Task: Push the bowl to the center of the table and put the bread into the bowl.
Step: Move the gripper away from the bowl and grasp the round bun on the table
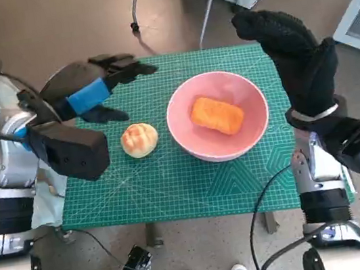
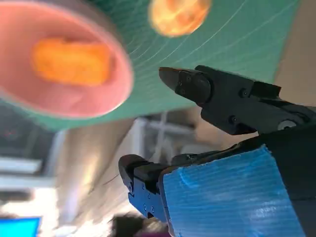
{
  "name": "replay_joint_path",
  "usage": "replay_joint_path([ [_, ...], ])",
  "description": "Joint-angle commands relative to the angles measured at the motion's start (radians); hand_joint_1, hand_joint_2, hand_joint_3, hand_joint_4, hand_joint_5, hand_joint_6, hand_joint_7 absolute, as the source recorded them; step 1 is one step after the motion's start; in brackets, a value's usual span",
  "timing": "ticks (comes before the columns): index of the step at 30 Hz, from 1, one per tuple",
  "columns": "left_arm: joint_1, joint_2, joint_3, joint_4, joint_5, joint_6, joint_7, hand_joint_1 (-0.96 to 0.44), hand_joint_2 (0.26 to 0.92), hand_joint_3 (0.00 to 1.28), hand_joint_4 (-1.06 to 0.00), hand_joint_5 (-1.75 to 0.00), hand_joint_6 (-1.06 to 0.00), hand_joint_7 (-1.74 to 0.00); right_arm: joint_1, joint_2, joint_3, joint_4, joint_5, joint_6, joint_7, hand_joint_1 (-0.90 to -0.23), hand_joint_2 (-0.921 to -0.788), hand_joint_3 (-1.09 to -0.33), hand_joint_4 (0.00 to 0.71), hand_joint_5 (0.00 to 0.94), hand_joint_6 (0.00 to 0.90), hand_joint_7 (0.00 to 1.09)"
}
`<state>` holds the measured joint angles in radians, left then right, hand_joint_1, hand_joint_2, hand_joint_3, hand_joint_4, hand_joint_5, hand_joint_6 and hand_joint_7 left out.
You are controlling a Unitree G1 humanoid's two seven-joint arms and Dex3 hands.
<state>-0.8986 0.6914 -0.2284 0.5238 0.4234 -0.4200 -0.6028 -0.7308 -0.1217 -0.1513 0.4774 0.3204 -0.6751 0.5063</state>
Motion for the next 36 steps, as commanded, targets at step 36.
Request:
replay_joint_path([
  [36, -0.070, -0.194, -0.188, 0.432, 0.153, 0.088, 0.106, -0.13, 0.883, 0.00, -0.30, 0.00, -0.32, -0.24, 0.006, -0.025, 0.004, -0.009, 0.002, 0.015, 0.023, -0.695, -0.921, -0.720, 0.220, 0.057, -0.001, 0.73],
])
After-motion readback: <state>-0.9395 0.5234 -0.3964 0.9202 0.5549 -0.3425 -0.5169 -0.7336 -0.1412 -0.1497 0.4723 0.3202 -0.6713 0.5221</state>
